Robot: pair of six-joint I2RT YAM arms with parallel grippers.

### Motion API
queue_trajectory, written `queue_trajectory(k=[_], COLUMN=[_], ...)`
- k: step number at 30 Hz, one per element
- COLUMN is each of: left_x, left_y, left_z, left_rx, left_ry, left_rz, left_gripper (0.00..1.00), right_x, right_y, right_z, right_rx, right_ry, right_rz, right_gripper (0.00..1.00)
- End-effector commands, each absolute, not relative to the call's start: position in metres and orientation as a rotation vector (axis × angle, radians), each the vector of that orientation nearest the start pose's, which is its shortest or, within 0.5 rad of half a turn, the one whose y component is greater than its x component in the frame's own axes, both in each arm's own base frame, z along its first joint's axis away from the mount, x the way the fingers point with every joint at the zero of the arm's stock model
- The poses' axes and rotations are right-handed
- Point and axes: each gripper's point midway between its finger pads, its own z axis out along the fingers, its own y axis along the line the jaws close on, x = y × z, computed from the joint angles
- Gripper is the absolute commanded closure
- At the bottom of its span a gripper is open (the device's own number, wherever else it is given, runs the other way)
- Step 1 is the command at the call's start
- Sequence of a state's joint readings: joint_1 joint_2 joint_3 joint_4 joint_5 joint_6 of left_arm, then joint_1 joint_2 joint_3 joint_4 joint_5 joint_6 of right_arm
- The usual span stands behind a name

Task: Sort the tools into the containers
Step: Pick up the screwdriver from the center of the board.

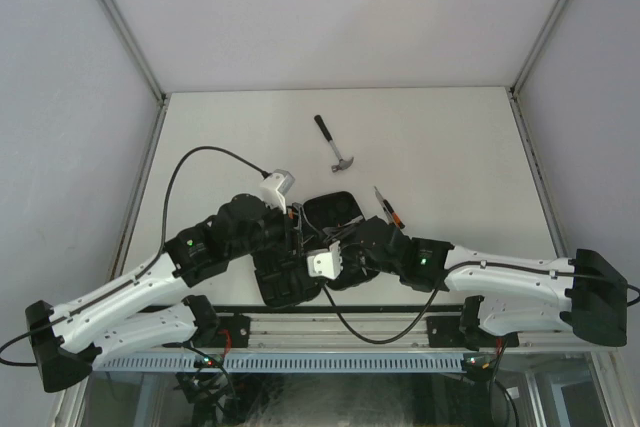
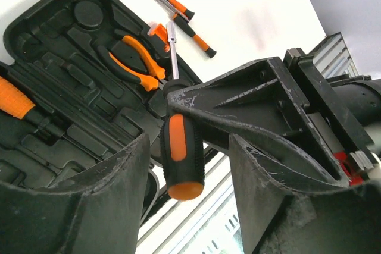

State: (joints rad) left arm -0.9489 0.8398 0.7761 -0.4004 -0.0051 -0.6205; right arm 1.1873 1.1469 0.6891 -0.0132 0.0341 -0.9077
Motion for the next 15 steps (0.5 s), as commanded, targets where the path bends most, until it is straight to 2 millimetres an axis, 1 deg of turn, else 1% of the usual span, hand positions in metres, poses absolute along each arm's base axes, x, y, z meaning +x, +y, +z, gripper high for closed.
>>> queue_trajectory(k=[1,2,8,12,15], left_x=[0.156,0.156,0.154,0.153,0.153], left_y=[-0.275,-0.276,-0.275,-0.274,-0.273], left_z=[0.244,0.242,0.235,0.231,0.229], left_rx=[0.358,0.361,0.363,0.361,0.358], left_ry=[2.069,2.073,2.094,2.102,2.105], left_rz=[-1.055,-1.057,-1.056,-1.055,-1.049], left_gripper=[0.44,0.46,0.47,0.50,0.54], right_x=[0.175,0.176,0.184,0.188,0.187], right_y=[0.338,0.337,0.330,0.327,0.326], right_z=[0.213,0.214,0.219,0.223,0.225], right_rx=[-1.646,-1.640,-1.606,-1.589,-1.584], right_ry=[0.952,0.954,0.980,0.990,0.986], right_rz=[0.134,0.128,0.076,0.071,0.083], right_gripper=[1.00,1.00,1.00,1.00,1.00])
